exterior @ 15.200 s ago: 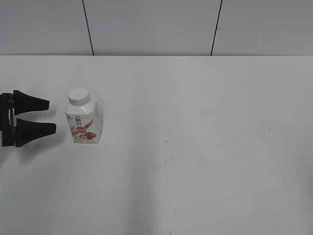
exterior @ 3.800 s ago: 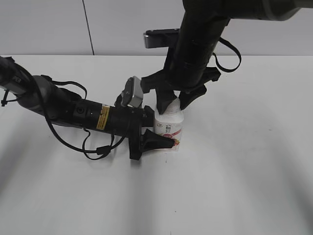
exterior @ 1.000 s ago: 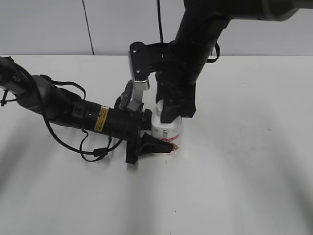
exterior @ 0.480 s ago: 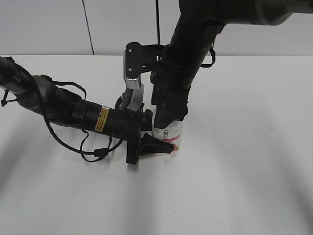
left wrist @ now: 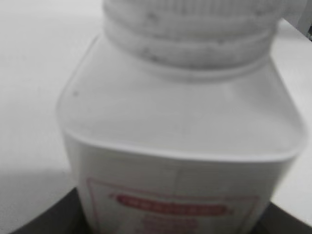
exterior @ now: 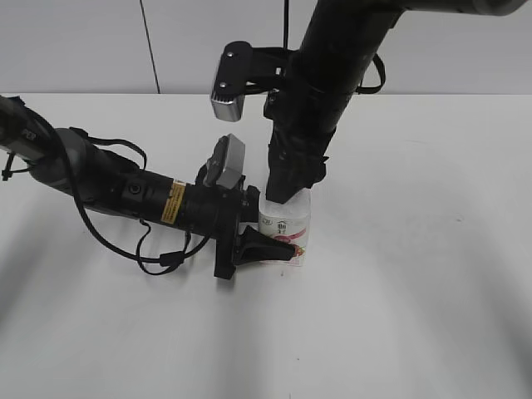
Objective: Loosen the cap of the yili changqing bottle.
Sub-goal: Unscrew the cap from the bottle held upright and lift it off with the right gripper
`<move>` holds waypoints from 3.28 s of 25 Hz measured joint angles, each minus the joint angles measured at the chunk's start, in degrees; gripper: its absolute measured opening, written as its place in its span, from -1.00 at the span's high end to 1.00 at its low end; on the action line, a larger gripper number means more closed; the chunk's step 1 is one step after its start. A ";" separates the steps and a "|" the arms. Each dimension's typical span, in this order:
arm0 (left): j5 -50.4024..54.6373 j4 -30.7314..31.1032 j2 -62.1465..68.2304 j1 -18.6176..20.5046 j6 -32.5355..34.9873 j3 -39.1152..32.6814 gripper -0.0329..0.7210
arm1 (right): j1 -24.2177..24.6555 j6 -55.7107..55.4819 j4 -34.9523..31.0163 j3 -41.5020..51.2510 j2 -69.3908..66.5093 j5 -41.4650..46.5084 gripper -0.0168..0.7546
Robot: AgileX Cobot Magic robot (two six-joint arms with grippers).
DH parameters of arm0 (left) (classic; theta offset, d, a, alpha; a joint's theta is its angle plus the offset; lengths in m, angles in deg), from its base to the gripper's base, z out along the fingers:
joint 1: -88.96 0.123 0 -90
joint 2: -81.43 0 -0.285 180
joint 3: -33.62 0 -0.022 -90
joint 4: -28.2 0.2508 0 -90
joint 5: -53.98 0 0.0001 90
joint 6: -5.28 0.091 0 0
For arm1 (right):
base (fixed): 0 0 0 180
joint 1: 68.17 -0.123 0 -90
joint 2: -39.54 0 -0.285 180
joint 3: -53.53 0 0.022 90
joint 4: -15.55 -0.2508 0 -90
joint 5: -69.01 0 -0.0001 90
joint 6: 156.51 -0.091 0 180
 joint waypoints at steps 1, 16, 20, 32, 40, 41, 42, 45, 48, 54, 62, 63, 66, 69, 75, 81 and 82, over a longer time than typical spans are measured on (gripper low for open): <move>0.00 0.00 0.00 0.00 0.00 0.00 -0.11 | 0.00 -1.04 0.00 0.00 0.33 0.45 -0.40; 0.23 -0.16 0.00 -0.07 -0.06 0.00 -0.11 | 0.00 -43.00 0.44 0.00 3.15 5.40 -0.40; 0.23 -0.33 0.00 -0.07 -0.12 0.00 -0.11 | 0.00 -58.97 0.58 0.00 3.15 5.51 -0.40; 0.29 -0.93 0.00 -0.19 -0.98 0.00 -0.11 | 0.00 -78.32 3.04 0.00 3.15 1.92 -0.40; 0.40 -1.04 0.00 -0.24 -0.98 0.00 -0.11 | 0.00 -80.39 3.50 0.00 2.90 -0.07 -0.40; 0.40 -1.11 0.00 -0.24 -0.98 0.00 -0.11 | 0.00 -80.43 3.52 0.00 2.51 -0.07 -0.40; 0.45 -1.10 0.00 -0.24 -0.98 0.00 -0.11 | 0.00 -80.51 3.52 -0.03 2.01 -0.07 -0.40; 0.45 -1.10 0.00 -0.29 -0.98 0.00 -0.11 | 0.00 -80.58 3.41 -0.03 0.45 -0.07 -0.40; 0.40 -1.10 0.00 -0.29 -0.98 0.00 -0.11 | 0.00 -80.73 3.41 -0.03 0.28 -1.13 -0.40; 0.45 -1.11 0.00 -0.29 -0.98 0.00 -0.11 | 0.00 -80.73 3.41 -0.03 0.28 -1.53 -0.40; 0.45 -1.16 0.00 -0.29 -0.98 0.00 -0.11 | 0.00 -80.73 3.52 -0.03 0.28 -1.48 -0.40; 0.45 -1.16 0.00 -0.29 -0.98 0.00 -0.11 | 0.00 -80.80 3.59 -0.03 0.28 -1.37 -0.40; 0.45 -1.16 0.00 -0.29 -0.98 0.00 -0.11 | 0.00 -80.80 4.08 -0.03 0.24 -0.19 -0.40; 0.45 -1.16 0.00 -0.34 -0.98 0.00 -0.11 | 0.00 -80.93 4.53 -0.03 0.11 0.20 -0.40; 0.50 -1.22 0.00 -0.34 -0.98 0.00 -0.11 | 0.00 -80.98 4.53 -0.03 -0.94 0.01 -0.40; 0.50 -1.22 0.00 -0.34 -0.98 0.00 -0.11 | 0.00 -80.98 4.53 -0.03 -1.40 -0.35 -0.37; 0.50 -1.22 0.00 -0.34 -0.98 0.00 -0.11 | 0.00 -80.98 4.53 -0.03 -1.59 -0.35 -0.34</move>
